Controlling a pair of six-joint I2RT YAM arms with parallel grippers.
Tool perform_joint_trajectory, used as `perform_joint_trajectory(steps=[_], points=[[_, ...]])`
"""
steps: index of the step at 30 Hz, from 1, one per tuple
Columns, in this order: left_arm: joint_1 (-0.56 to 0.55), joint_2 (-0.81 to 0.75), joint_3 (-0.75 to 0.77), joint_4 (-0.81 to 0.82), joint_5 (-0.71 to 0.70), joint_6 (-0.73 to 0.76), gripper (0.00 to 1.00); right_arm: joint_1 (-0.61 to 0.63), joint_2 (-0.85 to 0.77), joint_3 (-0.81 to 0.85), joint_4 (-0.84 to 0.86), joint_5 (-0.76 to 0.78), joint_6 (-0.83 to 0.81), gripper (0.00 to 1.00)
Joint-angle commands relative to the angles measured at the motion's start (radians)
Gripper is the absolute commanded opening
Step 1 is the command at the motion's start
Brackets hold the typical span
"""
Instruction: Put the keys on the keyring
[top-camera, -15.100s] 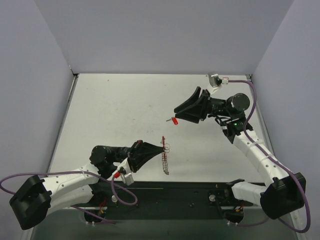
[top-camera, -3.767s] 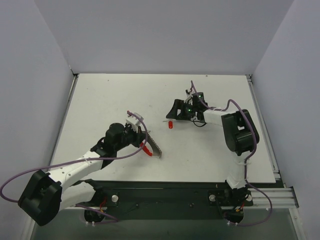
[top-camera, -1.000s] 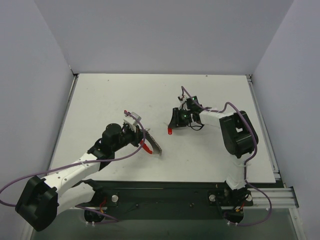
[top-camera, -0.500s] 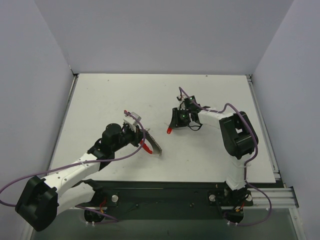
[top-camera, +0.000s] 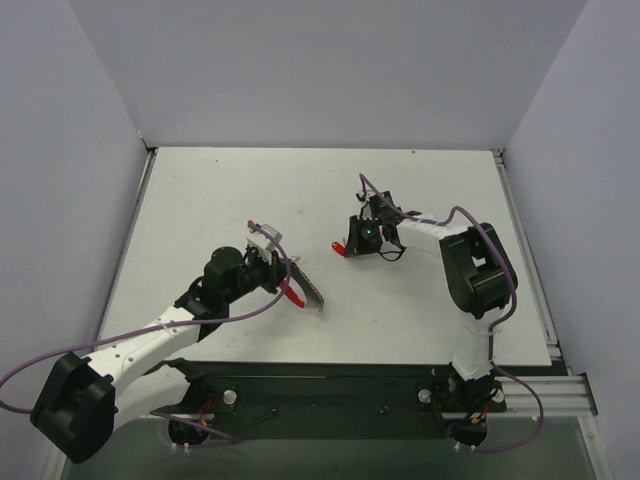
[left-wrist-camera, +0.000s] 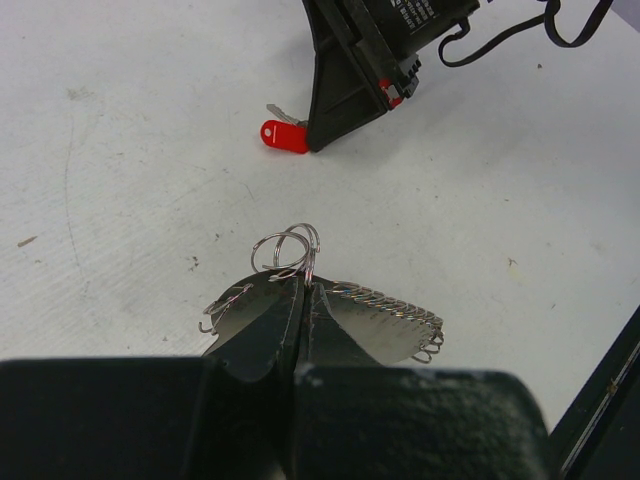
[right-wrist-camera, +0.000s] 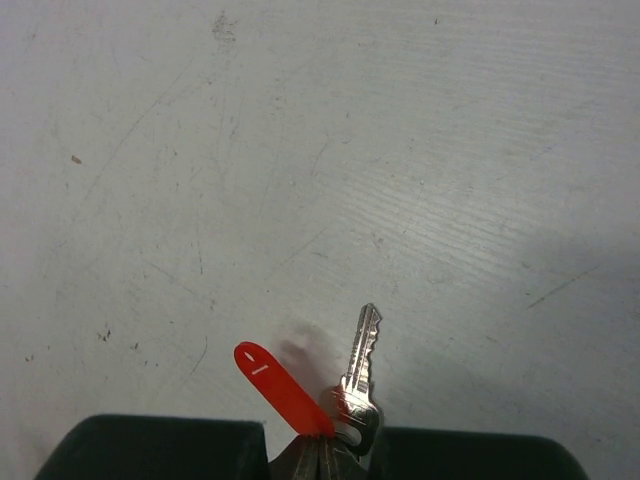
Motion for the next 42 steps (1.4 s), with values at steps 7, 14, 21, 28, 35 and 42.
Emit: perform_joint_trajectory(steps=[7,14,21,28,35,42], points=[[0.003,-0.035,0.000,0.047,0.005,0.001,0.00,-0.029,-0.067,0.001,0.028,-0.205,0.110,0.00],[0.003,-0.048,-0.005,0.040,0.001,0.003,0.00,-0.040,-0.093,-0.035,0.057,-0.240,0.141,0.18],[0.003,-0.058,-0.010,0.037,-0.001,0.003,0.00,-0.025,-0.155,-0.051,0.001,-0.133,0.083,0.45],[0.003,-0.058,-0.013,0.038,0.001,0.003,0.00,0.027,-0.149,-0.039,-0.047,-0.028,0.000,0.51],[0.003,-0.073,-0.019,0.032,-0.001,0.003,0.00,0.026,-0.078,-0.006,-0.053,-0.021,-0.060,0.51],[0.003,-0.070,-0.016,0.033,-0.002,0.006,0.00,0.032,-0.014,0.034,-0.062,-0.009,-0.051,0.46]])
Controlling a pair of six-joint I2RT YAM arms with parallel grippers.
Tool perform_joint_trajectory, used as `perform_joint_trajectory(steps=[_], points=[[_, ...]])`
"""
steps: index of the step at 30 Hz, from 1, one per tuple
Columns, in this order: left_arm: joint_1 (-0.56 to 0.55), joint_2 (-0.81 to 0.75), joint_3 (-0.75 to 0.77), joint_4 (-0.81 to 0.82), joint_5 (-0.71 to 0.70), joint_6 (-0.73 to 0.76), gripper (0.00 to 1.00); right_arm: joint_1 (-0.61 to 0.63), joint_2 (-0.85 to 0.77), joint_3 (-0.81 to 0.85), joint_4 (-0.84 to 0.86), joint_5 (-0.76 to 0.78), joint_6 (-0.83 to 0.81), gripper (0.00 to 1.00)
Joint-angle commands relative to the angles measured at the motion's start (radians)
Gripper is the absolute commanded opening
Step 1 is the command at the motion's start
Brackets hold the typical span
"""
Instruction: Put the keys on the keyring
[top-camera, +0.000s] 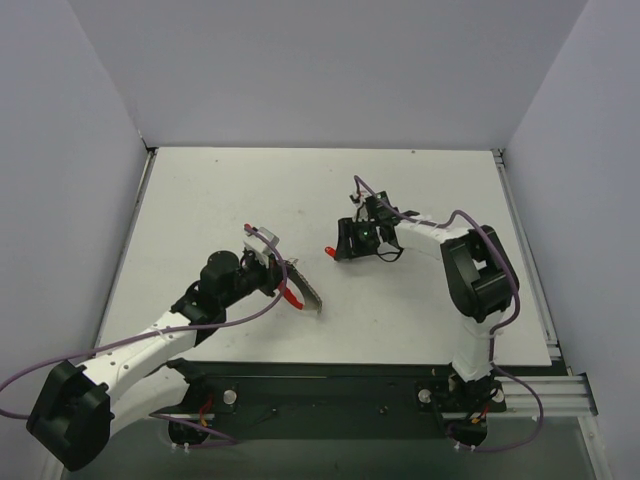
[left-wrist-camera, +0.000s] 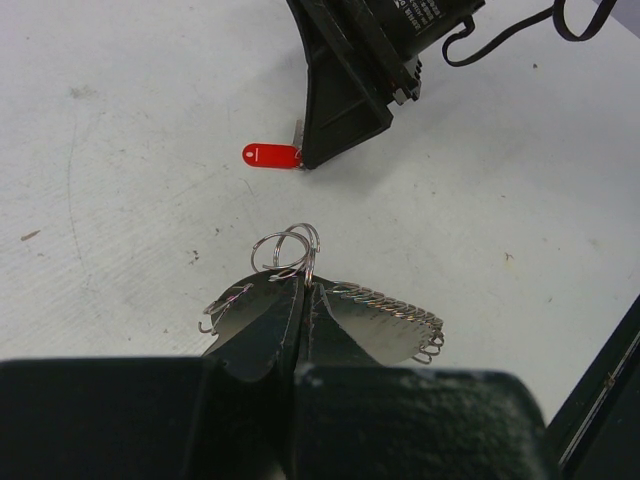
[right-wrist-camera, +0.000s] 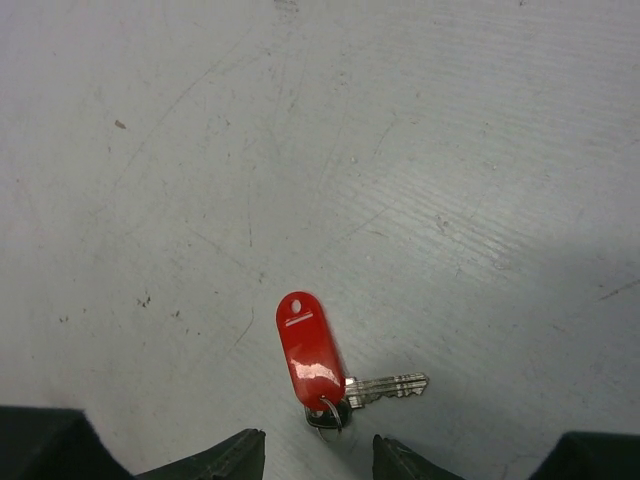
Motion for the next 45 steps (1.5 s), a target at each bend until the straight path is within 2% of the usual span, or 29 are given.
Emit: perform_joint_trajectory(steps=[1,3,6,19,29,39,45], points=[[0.003,-0.022,0.011,0.037,0.000,0.003,0.00,0.003,0.026,0.039,-0.022,0.036,-0.019,0.46],[0.003,-0.022,0.013,0.040,-0.002,0.005,0.00,0.014,0.039,0.045,-0.022,0.056,-0.023,0.45],[0.003,-0.023,0.013,0.039,-0.001,0.007,0.00,0.026,0.058,0.056,-0.022,0.052,-0.016,0.40],[0.003,-0.026,0.011,0.036,-0.003,0.008,0.00,0.036,0.049,0.053,-0.004,0.072,-0.010,0.00],[0.003,-0.049,0.009,0.023,0.000,0.022,0.00,0.031,-0.065,0.007,0.034,0.026,0.010,0.00],[0.000,-0.105,0.009,0.036,0.051,0.057,0.00,0.026,-0.321,-0.106,0.085,0.001,-0.028,0.00],[-0.011,-0.163,0.008,0.039,0.081,0.091,0.00,0.023,-0.453,-0.142,0.054,-0.054,-0.073,0.00]])
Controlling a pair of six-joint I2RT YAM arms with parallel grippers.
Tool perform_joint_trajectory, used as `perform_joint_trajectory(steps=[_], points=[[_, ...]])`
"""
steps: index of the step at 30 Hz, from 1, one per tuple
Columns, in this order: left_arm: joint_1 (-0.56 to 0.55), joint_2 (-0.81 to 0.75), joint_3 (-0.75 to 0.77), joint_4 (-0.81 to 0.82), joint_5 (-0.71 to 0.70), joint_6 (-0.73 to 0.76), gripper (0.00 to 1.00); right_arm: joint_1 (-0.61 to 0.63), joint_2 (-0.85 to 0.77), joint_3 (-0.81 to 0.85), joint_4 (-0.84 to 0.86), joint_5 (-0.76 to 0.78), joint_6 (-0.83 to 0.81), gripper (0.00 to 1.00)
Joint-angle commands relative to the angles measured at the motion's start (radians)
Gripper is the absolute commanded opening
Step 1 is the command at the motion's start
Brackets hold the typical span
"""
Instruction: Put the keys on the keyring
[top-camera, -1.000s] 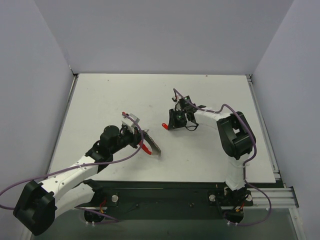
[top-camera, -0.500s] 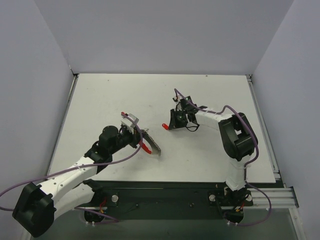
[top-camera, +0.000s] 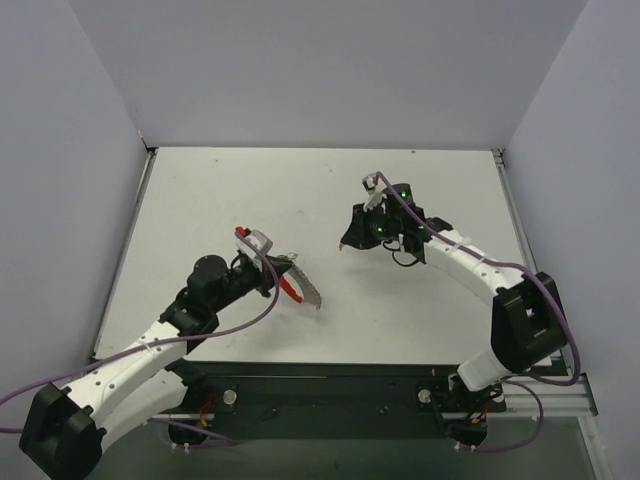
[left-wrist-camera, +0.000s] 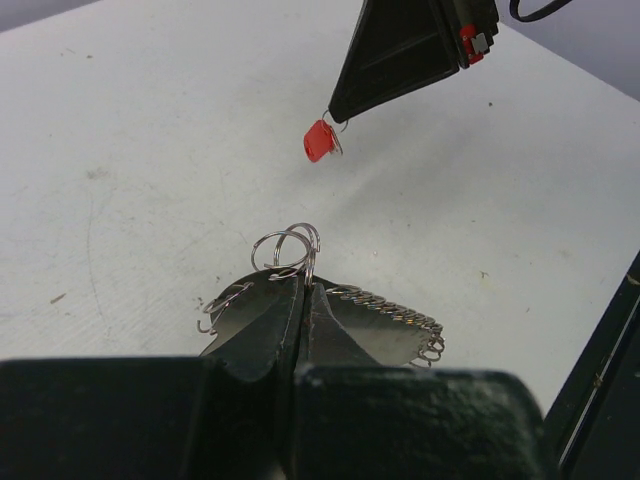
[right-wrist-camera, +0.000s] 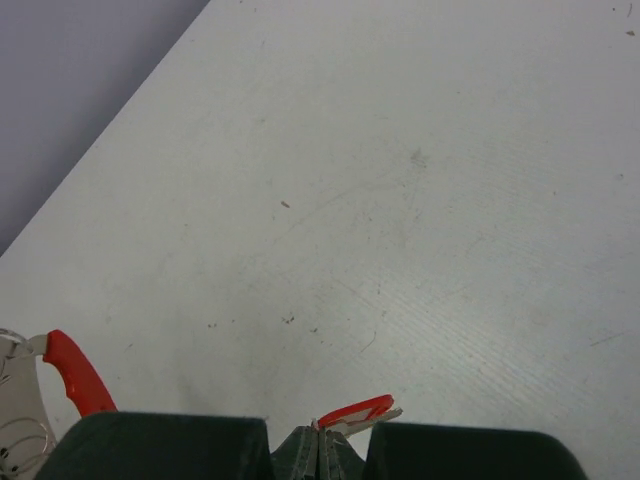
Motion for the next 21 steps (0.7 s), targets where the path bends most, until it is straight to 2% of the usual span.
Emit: perform_joint_trajectory(steps=[1,7,13,21], points=[[-0.013,-0.064,0.009,0.041,0.059,0.040,0.00,-0.003,-0.094,-0.023,-0.023,-0.068,-0.056,0.00],[-0.082,-0.124,-0.007,0.135,0.163,0.098,0.00,-0.003,-0.223,-0.034,-0.079,-0.112,-0.072,0.00],[-0.234,-0.150,0.013,0.123,0.157,0.247,0.00,-0.005,-0.427,-0.100,-0.062,-0.195,-0.140,0.00],[-0.284,-0.139,0.034,0.146,0.156,0.308,0.00,-0.046,-0.597,-0.164,-0.063,-0.356,-0.167,0.00]])
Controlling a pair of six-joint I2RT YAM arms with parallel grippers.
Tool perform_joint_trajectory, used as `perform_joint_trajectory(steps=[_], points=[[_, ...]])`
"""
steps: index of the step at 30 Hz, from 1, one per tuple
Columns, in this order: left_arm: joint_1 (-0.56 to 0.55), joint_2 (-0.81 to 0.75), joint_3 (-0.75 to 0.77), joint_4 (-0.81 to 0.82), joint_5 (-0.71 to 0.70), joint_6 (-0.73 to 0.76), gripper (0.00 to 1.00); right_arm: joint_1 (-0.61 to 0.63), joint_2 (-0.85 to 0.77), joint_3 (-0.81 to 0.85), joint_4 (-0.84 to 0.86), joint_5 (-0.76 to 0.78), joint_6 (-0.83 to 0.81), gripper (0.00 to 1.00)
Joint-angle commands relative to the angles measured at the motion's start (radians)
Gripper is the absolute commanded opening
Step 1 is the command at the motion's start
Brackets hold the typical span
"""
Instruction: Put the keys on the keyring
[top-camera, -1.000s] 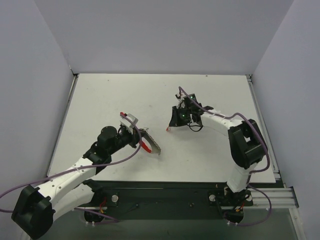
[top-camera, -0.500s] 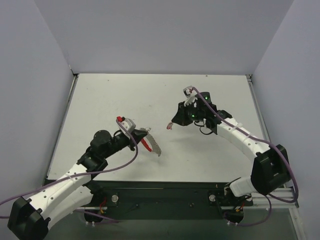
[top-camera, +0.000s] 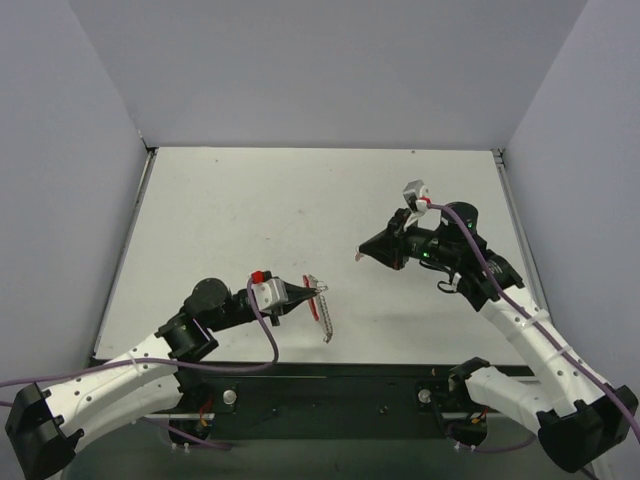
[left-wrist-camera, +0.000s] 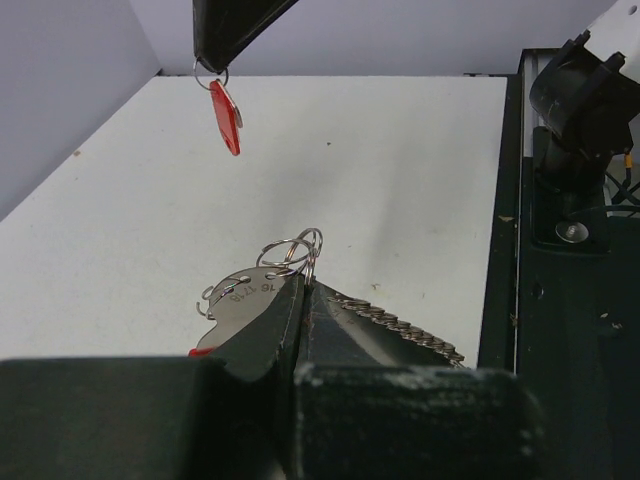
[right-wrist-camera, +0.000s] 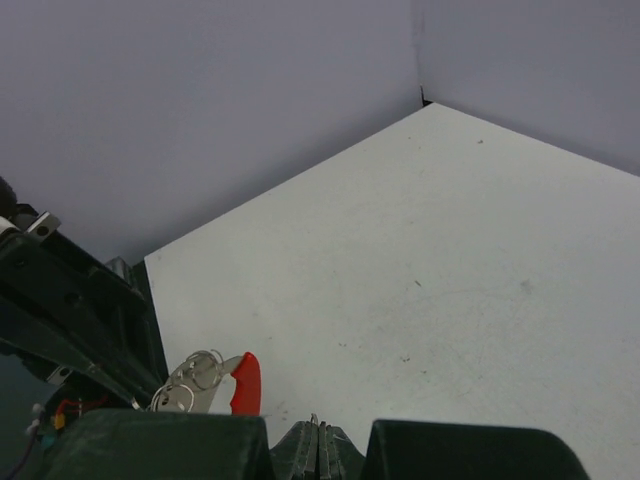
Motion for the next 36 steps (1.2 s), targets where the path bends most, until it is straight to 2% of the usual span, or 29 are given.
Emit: perform_joint_trajectory(steps=[1,17,23,36], points=[[-0.013,-0.001,0.052,0.085,0.001,0.054,0.00,-0.020,-0.062,-0.043,0.021,-0.170,-0.059,0.00],[-0.026,0.008,0.066,0.114,0.014,0.129,0.00,-0.026,-0.073,-0.040,-0.026,-0.384,-0.052,0.00],[-0.032,0.019,0.076,0.117,0.015,0.134,0.00,-0.019,-0.065,-0.014,-0.032,-0.511,-0.035,0.00],[-0.047,0.055,0.109,0.106,0.006,0.163,0.00,0.098,0.033,0.003,-0.043,-0.486,-0.033,0.00]])
